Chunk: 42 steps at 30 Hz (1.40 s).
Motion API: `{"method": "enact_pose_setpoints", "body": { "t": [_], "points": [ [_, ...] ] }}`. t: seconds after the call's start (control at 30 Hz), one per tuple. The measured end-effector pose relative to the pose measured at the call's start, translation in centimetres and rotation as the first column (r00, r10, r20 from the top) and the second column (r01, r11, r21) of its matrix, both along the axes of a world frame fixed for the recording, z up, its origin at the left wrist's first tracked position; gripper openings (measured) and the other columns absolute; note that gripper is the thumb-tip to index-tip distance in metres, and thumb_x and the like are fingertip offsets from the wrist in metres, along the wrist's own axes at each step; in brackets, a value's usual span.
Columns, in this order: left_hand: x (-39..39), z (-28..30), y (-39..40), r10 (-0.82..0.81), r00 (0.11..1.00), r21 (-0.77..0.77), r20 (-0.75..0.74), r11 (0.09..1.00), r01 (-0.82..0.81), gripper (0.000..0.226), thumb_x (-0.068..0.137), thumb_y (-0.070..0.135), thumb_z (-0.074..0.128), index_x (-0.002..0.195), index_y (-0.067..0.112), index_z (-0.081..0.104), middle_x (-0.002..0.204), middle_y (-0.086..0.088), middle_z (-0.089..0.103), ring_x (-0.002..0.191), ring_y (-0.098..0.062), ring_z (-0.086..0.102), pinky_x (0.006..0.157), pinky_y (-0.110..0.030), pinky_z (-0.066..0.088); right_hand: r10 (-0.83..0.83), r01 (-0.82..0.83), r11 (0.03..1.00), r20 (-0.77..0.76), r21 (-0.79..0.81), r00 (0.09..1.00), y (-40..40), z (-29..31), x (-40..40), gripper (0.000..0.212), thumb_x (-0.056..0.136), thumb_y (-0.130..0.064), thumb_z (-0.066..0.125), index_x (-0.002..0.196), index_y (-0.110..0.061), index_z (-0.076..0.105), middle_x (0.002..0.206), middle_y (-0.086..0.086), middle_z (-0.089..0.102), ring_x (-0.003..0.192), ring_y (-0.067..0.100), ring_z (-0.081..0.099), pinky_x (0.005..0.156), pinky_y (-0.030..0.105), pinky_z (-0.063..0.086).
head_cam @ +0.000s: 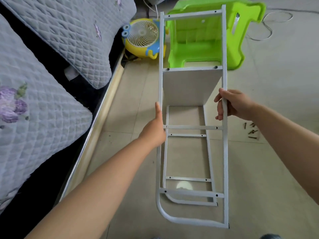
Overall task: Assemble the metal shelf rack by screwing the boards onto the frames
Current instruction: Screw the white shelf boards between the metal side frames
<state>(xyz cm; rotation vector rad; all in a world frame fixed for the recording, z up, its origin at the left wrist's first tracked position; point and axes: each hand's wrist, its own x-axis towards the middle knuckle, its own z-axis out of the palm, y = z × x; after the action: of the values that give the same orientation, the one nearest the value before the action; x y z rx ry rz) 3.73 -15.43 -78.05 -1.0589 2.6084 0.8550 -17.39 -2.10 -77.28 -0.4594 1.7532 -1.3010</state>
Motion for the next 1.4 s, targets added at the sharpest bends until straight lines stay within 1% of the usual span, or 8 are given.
{"method": "enact_pose_setpoints", "body": {
  "t": [0.37,0.57,0.8,0.9,1.0,1.1,1.2,1.4],
  "points": [
    [-9.3,-0.5,-0.4,-0.104,0.993,-0.044,0.058,0.993,0.107,0.088,0.091,0.002,0.039,0.140,0.021,-0.032,0.064,-0.006,0.042,0.053,-0.018,0.040,0.055,-0.030,0.036,-0.193,0.224,0.967,-0.225,0.123,0.955,1.2,-0.3,-5.9,0.035,0.101,-0.034,0.021,0.079,-0.015,0.041,0.036,0.002,0.053,0.031,0.016,0.053,0.049,0.025,0.043],
    [-13.6,0.6,-1.8,-0.064,0.980,-0.120,0.190,0.989,0.088,0.091,0.088,-0.004,0.039,0.140,0.018,-0.033,0.064,-0.008,0.043,0.053,-0.018,0.042,0.056,-0.031,0.040,-0.263,0.306,0.945,-0.290,0.113,0.920,-1.8,-0.5,-8.6,0.031,0.101,-0.032,0.018,0.099,-0.008,0.037,0.057,0.010,0.050,0.024,0.010,0.047,0.034,0.011,0.037],
    [-16.9,0.6,-3.9,-0.029,0.974,-0.215,0.227,0.973,0.079,0.088,0.088,-0.003,0.039,0.141,0.012,-0.030,0.066,-0.007,0.043,0.061,-0.020,0.045,0.063,-0.031,0.040,-0.250,0.318,0.931,-0.323,0.178,0.913,-5.3,-0.5,-11.7,0.042,0.100,-0.034,0.015,0.116,-0.001,0.035,0.061,0.014,0.052,0.032,0.022,0.050,0.049,0.024,0.042],
    [-16.7,0.1,-3.3,-0.007,0.977,-0.242,0.213,0.969,0.060,0.085,0.090,0.001,0.040,0.142,0.010,-0.027,0.095,-0.012,0.058,0.084,-0.027,0.056,0.070,-0.034,0.042,-0.191,0.295,0.925,-0.376,0.241,0.907,-5.0,-0.5,-11.5,0.040,0.100,-0.035,0.017,0.112,-0.002,0.037,0.069,0.014,0.055,0.028,0.016,0.050,0.049,0.024,0.043],
    [-16.5,0.4,-2.4,0.025,0.986,-0.337,0.167,0.941,0.033,0.082,0.091,0.007,0.046,0.145,0.005,-0.015,0.141,-0.013,0.030,0.121,-0.029,0.043,0.092,-0.037,0.040,-0.104,0.254,0.926,-0.461,0.277,0.881,-3.5,-1.0,-10.6,0.034,0.101,-0.031,0.021,0.084,-0.008,0.038,0.085,0.015,0.056,0.046,0.022,0.052,0.051,0.028,0.044],
    [-15.9,0.7,-1.6,-0.121,0.984,-0.552,0.133,0.815,0.174,0.075,0.091,0.015,0.047,0.147,0.006,-0.002,0.150,-0.012,0.008,0.129,-0.029,0.028,0.100,-0.037,0.031,-0.016,0.185,0.940,-0.508,0.285,0.861,-0.8,-1.7,-8.9,0.033,0.100,-0.029,0.024,0.079,-0.010,0.042,0.083,0.012,0.055,0.072,0.027,0.053,0.064,0.033,0.044],
    [-15.9,0.4,-0.1,-0.327,0.939,-0.592,0.103,0.739,0.322,0.062,0.089,0.013,0.045,0.144,0.010,0.017,0.151,-0.010,0.012,0.132,-0.030,0.024,0.103,-0.038,0.027,0.031,0.192,0.901,-0.499,0.389,0.866,4.0,-1.8,-6.6,0.037,0.100,-0.028,0.028,0.112,-0.002,0.051,0.102,0.016,0.059,0.090,0.027,0.056,0.075,0.030,0.040],
    [-17.9,0.7,8.8,-0.673,0.702,-0.501,0.233,0.535,0.680,0.035,0.090,0.013,0.040,0.125,0.011,0.040,0.131,-0.010,0.040,0.123,-0.027,0.034,0.095,-0.035,0.032,0.113,0.308,0.591,-0.454,0.746,0.884,19.0,-0.2,-2.4,0.030,0.100,-0.025,0.032,0.092,-0.005,0.053,0.105,0.019,0.058,0.096,0.027,0.051,0.076,0.029,0.035]
  ]
}}
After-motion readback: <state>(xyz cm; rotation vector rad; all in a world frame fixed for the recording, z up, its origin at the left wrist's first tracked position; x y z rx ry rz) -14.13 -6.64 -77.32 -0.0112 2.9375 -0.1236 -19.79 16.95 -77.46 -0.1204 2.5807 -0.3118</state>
